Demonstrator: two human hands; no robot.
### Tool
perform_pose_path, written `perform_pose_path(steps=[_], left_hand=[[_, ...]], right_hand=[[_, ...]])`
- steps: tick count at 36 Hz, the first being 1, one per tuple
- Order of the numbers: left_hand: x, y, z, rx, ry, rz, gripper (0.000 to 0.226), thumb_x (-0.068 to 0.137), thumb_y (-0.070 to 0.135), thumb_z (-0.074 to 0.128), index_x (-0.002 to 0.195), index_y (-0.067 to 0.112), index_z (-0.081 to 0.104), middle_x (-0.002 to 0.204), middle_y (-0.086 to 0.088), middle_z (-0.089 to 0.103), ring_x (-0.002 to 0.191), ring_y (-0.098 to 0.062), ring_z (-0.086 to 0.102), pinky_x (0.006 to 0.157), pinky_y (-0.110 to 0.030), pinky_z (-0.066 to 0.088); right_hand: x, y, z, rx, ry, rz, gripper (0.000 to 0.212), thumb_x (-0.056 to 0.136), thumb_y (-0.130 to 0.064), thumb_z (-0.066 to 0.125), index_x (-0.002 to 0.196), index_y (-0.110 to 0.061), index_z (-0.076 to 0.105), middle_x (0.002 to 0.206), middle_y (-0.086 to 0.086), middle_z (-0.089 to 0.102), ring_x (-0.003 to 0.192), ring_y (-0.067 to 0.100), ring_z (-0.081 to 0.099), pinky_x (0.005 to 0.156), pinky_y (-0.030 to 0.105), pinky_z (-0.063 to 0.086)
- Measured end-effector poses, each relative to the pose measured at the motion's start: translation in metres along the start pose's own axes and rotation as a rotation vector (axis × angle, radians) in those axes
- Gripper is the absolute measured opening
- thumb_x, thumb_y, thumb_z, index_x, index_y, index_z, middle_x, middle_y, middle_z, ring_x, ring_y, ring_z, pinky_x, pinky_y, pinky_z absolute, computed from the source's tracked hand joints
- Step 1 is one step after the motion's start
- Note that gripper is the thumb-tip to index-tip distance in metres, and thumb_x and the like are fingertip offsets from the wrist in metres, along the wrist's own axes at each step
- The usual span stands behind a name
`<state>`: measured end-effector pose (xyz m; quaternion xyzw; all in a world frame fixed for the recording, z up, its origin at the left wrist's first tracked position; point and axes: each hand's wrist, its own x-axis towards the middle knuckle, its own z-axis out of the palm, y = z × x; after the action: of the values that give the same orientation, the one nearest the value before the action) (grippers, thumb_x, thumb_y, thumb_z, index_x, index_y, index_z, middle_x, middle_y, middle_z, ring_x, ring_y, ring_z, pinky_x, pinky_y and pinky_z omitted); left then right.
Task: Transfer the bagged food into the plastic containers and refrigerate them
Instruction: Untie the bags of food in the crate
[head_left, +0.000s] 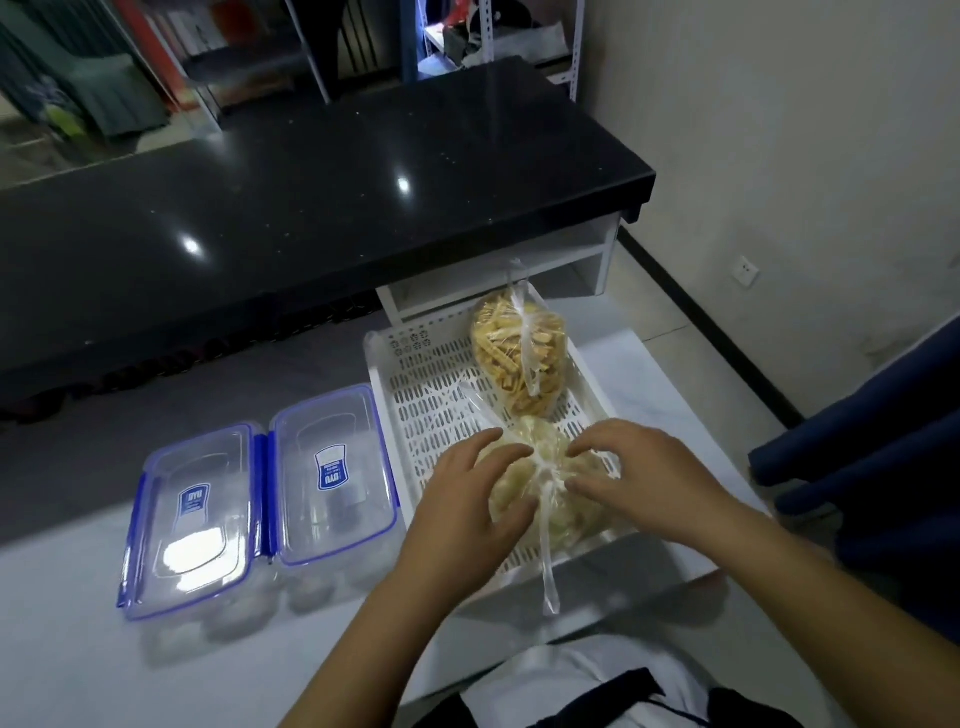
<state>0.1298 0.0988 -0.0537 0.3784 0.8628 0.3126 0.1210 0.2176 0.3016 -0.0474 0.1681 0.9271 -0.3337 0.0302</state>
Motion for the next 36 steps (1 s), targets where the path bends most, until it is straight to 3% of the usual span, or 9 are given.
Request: perform_pose_path(steps=[3, 7, 12, 16, 20, 23, 28, 33, 36], left_hand=[[0.007, 0.006, 0.010, 0.086, 0.040, -0.037, 0.034, 0.090, 0.033, 0.070, 0.124, 0.029, 0.067, 0.137, 0.005, 0.055, 0.128, -0.016, 0.046, 0.105, -0.026, 0.035], [0.013, 0.013, 0.021, 0.111, 0.092, -0.091, 0.030, 0.089, 0.027, 0.071, 0.119, 0.022, 0.072, 0.124, 0.002, 0.063, 0.117, -0.017, 0.053, 0.097, -0.021, 0.034], [0.020, 0.022, 0.029, 0.137, 0.214, -0.158, 0.015, 0.087, 0.027, 0.074, 0.099, 0.020, 0.079, 0.102, 0.005, 0.069, 0.097, -0.016, 0.060, 0.078, -0.023, 0.039], [0.020, 0.027, 0.036, 0.129, 0.314, -0.201, 0.009, 0.084, 0.025, 0.077, 0.091, 0.020, 0.080, 0.095, 0.008, 0.068, 0.086, -0.012, 0.063, 0.069, -0.023, 0.041], [0.015, 0.027, 0.037, 0.018, 0.419, -0.262, 0.008, 0.084, 0.021, 0.078, 0.091, 0.017, 0.081, 0.100, 0.007, 0.065, 0.086, -0.007, 0.062, 0.075, -0.028, 0.049], [0.011, 0.029, 0.028, -0.107, 0.533, -0.293, 0.004, 0.083, 0.015, 0.080, 0.086, 0.017, 0.080, 0.099, 0.007, 0.063, 0.091, -0.002, 0.060, 0.080, -0.021, 0.046], [-0.006, 0.029, 0.008, -0.264, 0.707, -0.321, 0.020, 0.081, 0.014, 0.081, 0.081, 0.033, 0.075, 0.108, 0.008, 0.060, 0.100, 0.003, 0.060, 0.083, -0.003, 0.039], [-0.022, 0.026, 0.019, -0.290, 0.628, -0.430, 0.021, 0.080, 0.015, 0.082, 0.078, 0.035, 0.074, 0.113, 0.012, 0.059, 0.109, 0.006, 0.056, 0.087, -0.002, 0.036], [-0.024, 0.029, 0.025, -0.280, 0.573, -0.455, 0.015, 0.081, 0.017, 0.082, 0.079, 0.031, 0.076, 0.115, 0.013, 0.061, 0.110, 0.010, 0.054, 0.090, -0.007, 0.039]], right_hand=[[0.001, 0.000, 0.016, 0.018, 0.005, -0.003, 0.018, 0.088, -0.042, 0.067, 0.102, -0.033, 0.073, 0.107, -0.015, 0.068, 0.093, 0.009, 0.062, 0.083, 0.031, 0.051], [0.000, 0.004, 0.024, 0.100, 0.056, -0.013, 0.018, 0.089, -0.034, 0.069, 0.104, -0.027, 0.075, 0.107, -0.013, 0.067, 0.092, 0.008, 0.061, 0.085, 0.029, 0.052], [0.005, 0.010, 0.022, 0.254, 0.059, -0.031, 0.013, 0.085, -0.019, 0.076, 0.097, -0.019, 0.080, 0.099, -0.013, 0.068, 0.089, 0.002, 0.059, 0.079, 0.002, 0.037], [0.011, 0.012, 0.019, 0.298, 0.068, -0.061, 0.011, 0.084, -0.012, 0.075, 0.089, -0.019, 0.081, 0.095, -0.013, 0.069, 0.091, 0.007, 0.063, 0.085, 0.019, 0.050], [0.017, 0.011, 0.012, 0.323, 0.051, -0.102, 0.010, 0.084, -0.011, 0.074, 0.087, -0.017, 0.081, 0.094, -0.007, 0.071, 0.090, 0.010, 0.064, 0.087, 0.036, 0.054], [0.022, 0.010, -0.003, 0.363, 0.044, -0.153, 0.009, 0.084, -0.010, 0.075, 0.085, -0.018, 0.080, 0.092, -0.009, 0.070, 0.088, 0.008, 0.065, 0.084, 0.033, 0.056], [0.026, 0.022, -0.031, 0.446, 0.073, -0.220, 0.018, 0.083, -0.012, 0.077, 0.080, -0.030, 0.077, 0.094, -0.018, 0.064, 0.090, 0.000, 0.063, 0.079, 0.014, 0.052], [0.023, 0.039, -0.032, 0.404, -0.022, -0.158, 0.012, 0.084, -0.011, 0.077, 0.082, -0.022, 0.078, 0.105, -0.011, 0.060, 0.101, 0.011, 0.061, 0.090, 0.039, 0.055], [0.020, 0.043, -0.027, 0.397, -0.072, -0.139, 0.014, 0.085, -0.009, 0.075, 0.080, -0.023, 0.077, 0.107, -0.010, 0.060, 0.099, 0.007, 0.062, 0.090, 0.037, 0.057]])
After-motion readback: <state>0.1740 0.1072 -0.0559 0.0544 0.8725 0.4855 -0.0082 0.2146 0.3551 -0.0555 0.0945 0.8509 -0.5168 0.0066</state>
